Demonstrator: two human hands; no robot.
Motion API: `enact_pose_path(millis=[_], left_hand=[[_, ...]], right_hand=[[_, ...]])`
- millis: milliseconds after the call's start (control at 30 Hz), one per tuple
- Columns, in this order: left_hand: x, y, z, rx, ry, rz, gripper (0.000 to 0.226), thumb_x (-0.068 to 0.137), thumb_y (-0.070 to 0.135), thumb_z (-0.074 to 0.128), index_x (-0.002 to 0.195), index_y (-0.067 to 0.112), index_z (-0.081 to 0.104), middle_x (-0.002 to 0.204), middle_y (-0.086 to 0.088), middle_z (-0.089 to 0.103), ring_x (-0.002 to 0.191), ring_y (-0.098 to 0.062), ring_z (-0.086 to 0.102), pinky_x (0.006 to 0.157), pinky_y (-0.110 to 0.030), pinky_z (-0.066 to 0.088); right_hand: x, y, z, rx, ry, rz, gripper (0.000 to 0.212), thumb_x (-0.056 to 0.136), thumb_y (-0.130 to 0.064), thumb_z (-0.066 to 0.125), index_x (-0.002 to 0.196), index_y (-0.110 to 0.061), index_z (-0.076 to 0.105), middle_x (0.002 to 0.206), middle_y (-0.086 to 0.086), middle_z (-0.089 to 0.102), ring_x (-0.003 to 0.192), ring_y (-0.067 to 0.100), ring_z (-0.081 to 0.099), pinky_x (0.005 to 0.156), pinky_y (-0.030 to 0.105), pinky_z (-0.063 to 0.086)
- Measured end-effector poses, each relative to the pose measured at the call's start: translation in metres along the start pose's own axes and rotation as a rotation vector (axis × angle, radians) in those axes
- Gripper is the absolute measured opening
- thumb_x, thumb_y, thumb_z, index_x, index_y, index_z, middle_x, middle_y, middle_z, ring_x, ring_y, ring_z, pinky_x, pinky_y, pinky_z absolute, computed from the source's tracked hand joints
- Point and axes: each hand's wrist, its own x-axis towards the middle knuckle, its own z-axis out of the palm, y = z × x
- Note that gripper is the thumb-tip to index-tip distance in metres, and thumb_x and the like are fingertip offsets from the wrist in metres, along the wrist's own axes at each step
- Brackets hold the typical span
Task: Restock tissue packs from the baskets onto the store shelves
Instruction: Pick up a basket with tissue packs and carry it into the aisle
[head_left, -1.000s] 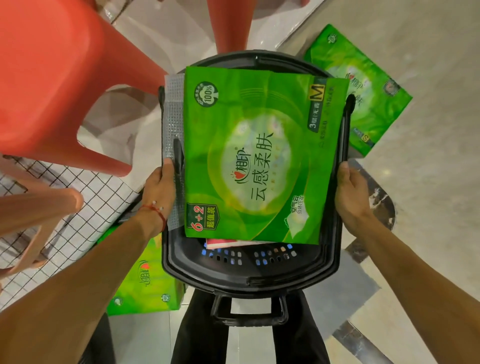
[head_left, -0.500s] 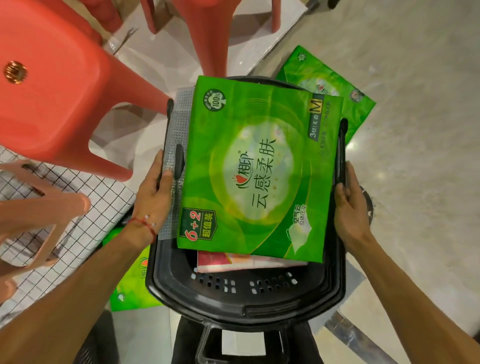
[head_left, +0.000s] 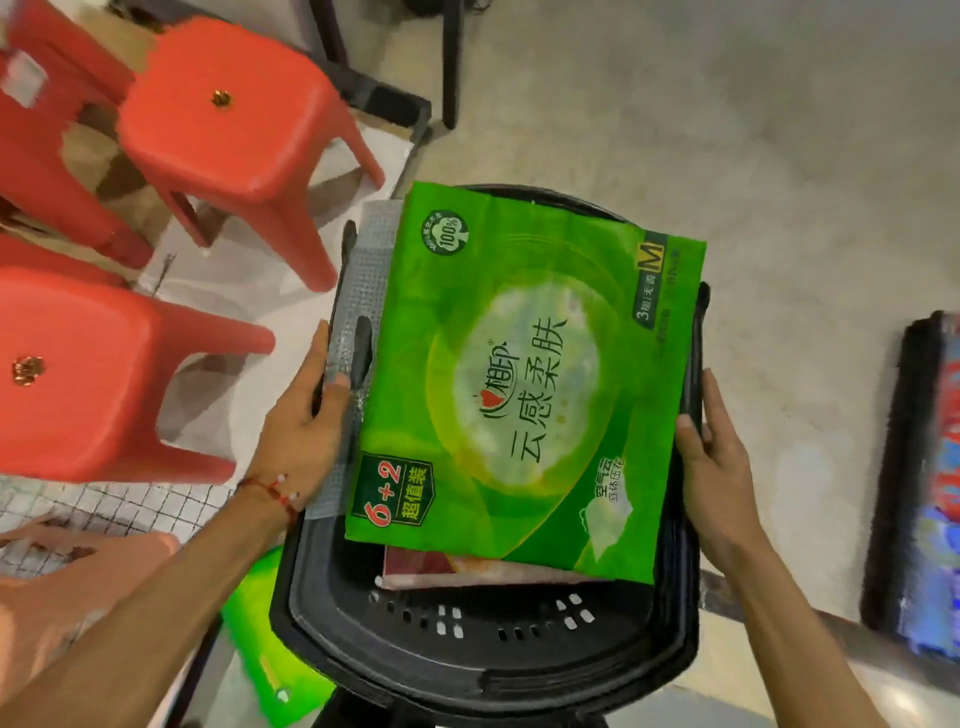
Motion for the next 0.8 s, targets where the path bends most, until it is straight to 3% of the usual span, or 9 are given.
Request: enact_pose_path(millis=[100, 200, 300, 433, 500, 567, 633, 700, 800], left_hand=[[-0.010, 0.064, -0.002, 0.074, -0.108, 0.140, 0.056, 0.109, 0.029, 0.046, 0.160, 0.040, 0.025, 0.133, 0.012, 0.055, 0.097, 0.005, 0.056, 0.084, -0.004, 0.041], [-0.027, 0.130, 0.008, 0.133, -0.188, 0.250, 0.055, 0.109, 0.024, 0.046, 0.160, 0.036, 0.028, 0.138, 0.013, 0.049, 0.104, -0.002, 0.058, 0.079, 0.008, 0.031], [-0.053, 0.180, 0.033, 0.141, -0.280, 0.386, 0.054, 0.108, 0.026, 0.050, 0.158, 0.039, 0.033, 0.151, 0.022, 0.037, 0.140, 0.000, 0.041, 0.102, 0.003, 0.025], [-0.114, 0.226, 0.082, 0.072, -0.385, 0.447, 0.054, 0.107, 0.020, 0.053, 0.153, 0.041, 0.035, 0.153, 0.022, 0.036, 0.140, 0.007, 0.034, 0.119, -0.018, 0.026], [-0.149, 0.245, 0.114, 0.062, -0.463, 0.476, 0.054, 0.106, 0.012, 0.051, 0.151, 0.036, 0.036, 0.147, 0.029, 0.040, 0.134, 0.013, 0.038, 0.119, -0.019, 0.026], [-0.176, 0.258, 0.149, 0.066, -0.521, 0.478, 0.054, 0.105, 0.010, 0.052, 0.152, 0.033, 0.039, 0.138, 0.037, 0.049, 0.128, 0.015, 0.046, 0.118, -0.021, 0.032], [-0.206, 0.270, 0.187, 0.083, -0.590, 0.485, 0.055, 0.103, 0.019, 0.057, 0.153, 0.035, 0.043, 0.144, 0.019, 0.056, 0.133, -0.002, 0.051, 0.120, -0.035, 0.036], [-0.235, 0.276, 0.227, 0.092, -0.669, 0.495, 0.058, 0.095, 0.037, 0.055, 0.151, 0.045, 0.043, 0.150, 0.011, 0.054, 0.140, -0.010, 0.050, 0.122, -0.044, 0.035], [-0.289, 0.282, 0.286, 0.134, -0.749, 0.586, 0.060, 0.097, 0.036, 0.049, 0.156, 0.040, 0.039, 0.155, 0.015, 0.046, 0.144, -0.005, 0.042, 0.125, -0.040, 0.029]], right_hand=[[-0.049, -0.022, -0.047, 0.070, 0.117, 0.006, 0.056, 0.114, -0.017, 0.044, 0.151, -0.058, 0.032, 0.165, -0.002, 0.046, 0.149, 0.019, 0.048, 0.125, 0.047, 0.038], [-0.095, -0.034, -0.099, 0.169, 0.240, 0.011, 0.053, 0.112, -0.026, 0.051, 0.150, -0.062, 0.040, 0.165, -0.009, 0.045, 0.152, 0.018, 0.044, 0.127, 0.050, 0.033], [-0.147, -0.036, -0.151, 0.259, 0.366, 0.044, 0.051, 0.108, -0.032, 0.056, 0.142, -0.069, 0.047, 0.160, -0.008, 0.052, 0.148, 0.020, 0.049, 0.125, 0.052, 0.037], [-0.221, -0.030, -0.215, 0.327, 0.509, 0.046, 0.057, 0.112, -0.012, 0.049, 0.160, -0.042, 0.041, 0.129, -0.046, 0.057, 0.116, -0.025, 0.056, 0.115, 0.025, 0.044], [-0.258, -0.011, -0.243, 0.332, 0.610, 0.050, 0.059, 0.111, -0.010, 0.049, 0.160, -0.042, 0.040, 0.131, -0.043, 0.058, 0.123, -0.016, 0.057, 0.119, 0.030, 0.041], [-0.291, 0.017, -0.272, 0.353, 0.694, 0.071, 0.059, 0.112, -0.011, 0.050, 0.153, -0.052, 0.041, 0.151, -0.027, 0.051, 0.142, 0.002, 0.049, 0.127, 0.042, 0.034], [-0.322, 0.046, -0.300, 0.356, 0.763, 0.059, 0.058, 0.113, -0.012, 0.049, 0.152, -0.054, 0.042, 0.162, -0.017, 0.044, 0.151, 0.010, 0.042, 0.129, 0.049, 0.029], [-0.354, 0.072, -0.324, 0.345, 0.825, 0.075, 0.057, 0.114, -0.011, 0.045, 0.160, -0.043, 0.035, 0.165, -0.016, 0.038, 0.154, 0.009, 0.037, 0.131, 0.047, 0.025], [-0.404, 0.107, -0.359, 0.362, 0.928, 0.115, 0.057, 0.114, -0.009, 0.042, 0.165, -0.031, 0.030, 0.165, -0.015, 0.034, 0.153, 0.009, 0.035, 0.131, 0.042, 0.024]])
